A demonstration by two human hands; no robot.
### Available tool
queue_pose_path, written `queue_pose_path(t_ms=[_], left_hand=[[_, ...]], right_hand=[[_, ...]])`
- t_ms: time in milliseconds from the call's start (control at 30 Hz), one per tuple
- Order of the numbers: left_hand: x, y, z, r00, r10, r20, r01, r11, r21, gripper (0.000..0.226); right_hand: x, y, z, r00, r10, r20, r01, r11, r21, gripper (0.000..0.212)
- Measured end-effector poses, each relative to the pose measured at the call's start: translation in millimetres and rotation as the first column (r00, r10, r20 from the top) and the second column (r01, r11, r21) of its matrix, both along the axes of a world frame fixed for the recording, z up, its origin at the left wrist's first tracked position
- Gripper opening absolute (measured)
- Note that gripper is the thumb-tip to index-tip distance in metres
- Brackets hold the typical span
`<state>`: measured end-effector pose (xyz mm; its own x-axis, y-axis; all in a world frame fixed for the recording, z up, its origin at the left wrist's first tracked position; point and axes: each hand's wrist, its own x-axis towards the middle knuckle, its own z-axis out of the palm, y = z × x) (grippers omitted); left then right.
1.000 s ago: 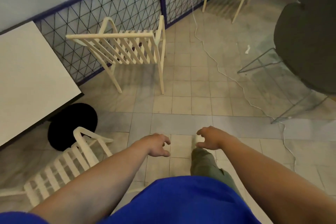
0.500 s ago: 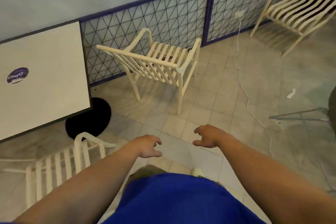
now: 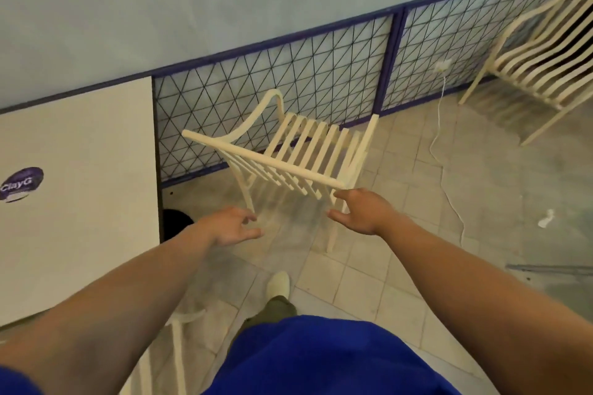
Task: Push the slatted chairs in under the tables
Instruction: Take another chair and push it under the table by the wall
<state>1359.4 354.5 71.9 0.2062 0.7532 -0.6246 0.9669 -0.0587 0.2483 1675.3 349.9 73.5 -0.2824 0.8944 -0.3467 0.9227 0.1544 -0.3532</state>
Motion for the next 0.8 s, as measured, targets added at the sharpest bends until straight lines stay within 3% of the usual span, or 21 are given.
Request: queue_pose_path(t_ms=[133,333,533,633,700,800], left_hand=[[-38,97,6,0.993,-0.107,-0.052,0.112,0.988,0.104,0.070],[-82,206,1,0.973,-0.211,-0.088,0.224,0.956,0.189,0.067],[-96,265,-34,0.946,-0.311,-0.093,0.322,0.937,0.137,0.065],[-107,281,-56,0.916,-0.367,-0.162,0.383,0.920,0.080,0.081],[-113,287,-67,0.890,-0.419,-0.178,0.438,0.895,0.080,0.087],[-111,296,-70,0.879,-0.447,-0.166,0.462,0.885,0.059,0.080]], right_hand=[[-40,63,-2,0.997,-0.076,-0.022,0.077,0.997,0.030,0.062],[-98,128,-20,0.988,-0.157,-0.004,0.156,0.986,-0.064,0.064],[-127,162,-47,0.981,-0.193,0.033,0.196,0.959,-0.207,0.063],[-138,169,-63,0.981,-0.176,0.080,0.191,0.944,-0.269,0.059],[-143,170,-70,0.976,-0.176,0.132,0.205,0.946,-0.252,0.059],[-145,173,-76,0.965,-0.191,0.179,0.231,0.943,-0.240,0.062]])
